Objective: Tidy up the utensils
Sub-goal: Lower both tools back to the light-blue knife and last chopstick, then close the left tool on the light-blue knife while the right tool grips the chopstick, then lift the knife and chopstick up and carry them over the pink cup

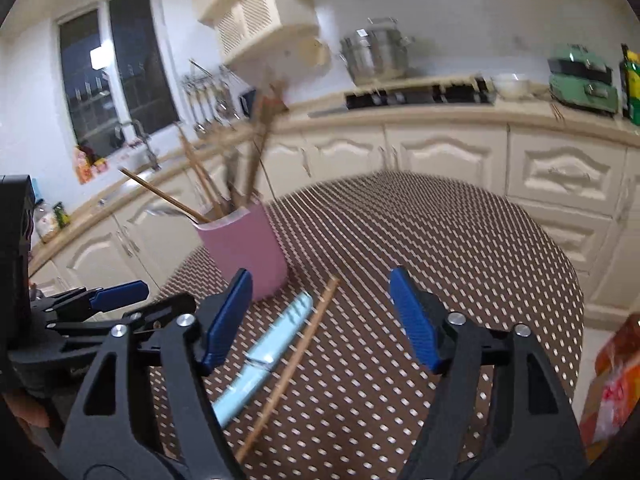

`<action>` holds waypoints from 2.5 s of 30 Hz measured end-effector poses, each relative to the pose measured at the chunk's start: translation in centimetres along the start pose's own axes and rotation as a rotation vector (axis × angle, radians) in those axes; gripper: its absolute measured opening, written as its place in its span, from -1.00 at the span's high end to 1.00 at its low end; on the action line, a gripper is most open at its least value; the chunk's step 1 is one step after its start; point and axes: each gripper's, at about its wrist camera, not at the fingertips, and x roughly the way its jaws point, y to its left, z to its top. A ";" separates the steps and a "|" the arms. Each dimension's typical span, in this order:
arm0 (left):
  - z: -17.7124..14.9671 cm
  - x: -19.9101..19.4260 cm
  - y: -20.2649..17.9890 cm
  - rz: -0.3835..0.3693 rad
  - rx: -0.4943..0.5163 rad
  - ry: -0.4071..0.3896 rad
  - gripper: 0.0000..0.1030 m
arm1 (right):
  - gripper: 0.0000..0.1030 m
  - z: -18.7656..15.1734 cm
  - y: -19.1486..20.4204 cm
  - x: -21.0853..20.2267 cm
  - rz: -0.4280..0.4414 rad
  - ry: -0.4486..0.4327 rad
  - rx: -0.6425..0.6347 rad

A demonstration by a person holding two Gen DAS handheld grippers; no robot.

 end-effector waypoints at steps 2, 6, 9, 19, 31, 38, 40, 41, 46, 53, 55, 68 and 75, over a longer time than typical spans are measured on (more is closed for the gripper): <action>0.1 2.0 -0.4 -0.027 0.030 0.074 -0.44 | -0.40 -0.5 -0.8 0.6 -0.011 0.038 0.023; 0.0 5.4 -1.3 -0.053 0.087 0.194 -0.44 | -0.45 -1.5 -2.2 1.5 -0.029 0.088 0.062; -0.2 7.0 -2.4 -0.038 0.139 0.239 -0.44 | -0.47 -1.9 -2.9 1.6 -0.035 0.100 0.078; 0.5 11.5 -3.8 -0.011 0.184 0.316 -0.13 | -0.48 -2.4 -4.7 1.6 -0.027 0.107 0.123; 1.9 12.7 -4.4 -0.078 0.143 0.305 0.52 | -0.48 -1.9 -4.5 2.8 -0.024 0.186 0.116; -0.3 9.8 -2.0 -0.100 0.054 0.242 0.52 | -0.51 -1.6 -2.2 5.6 -0.074 0.359 0.030; -0.8 8.6 -1.4 -0.087 0.034 0.209 0.52 | -0.51 -1.3 -0.8 6.3 -0.069 0.398 -0.020; -0.9 8.2 -1.2 -0.085 0.026 0.195 0.52 | -0.51 -1.2 -0.3 6.6 -0.068 0.413 -0.036; -0.9 5.2 0.6 -0.029 0.002 0.097 0.52 | -0.50 -0.7 2.8 9.2 -0.055 0.527 -0.112; -1.2 1.7 3.3 -0.023 -0.036 0.017 0.52 | -0.15 -0.5 4.9 12.4 -0.075 0.646 -0.175; -1.2 1.2 3.5 -0.027 -0.046 -0.001 0.52 | 0.20 -0.9 5.3 13.3 -0.078 0.678 -0.194; -0.3 -1.1 2.4 -0.064 -0.065 -0.141 0.53 | 0.88 -0.2 2.9 11.9 -0.036 0.599 -0.140; 0.0 -2.6 2.1 -0.072 -0.071 -0.206 0.53 | 0.88 1.4 0.7 6.7 0.089 0.416 -0.054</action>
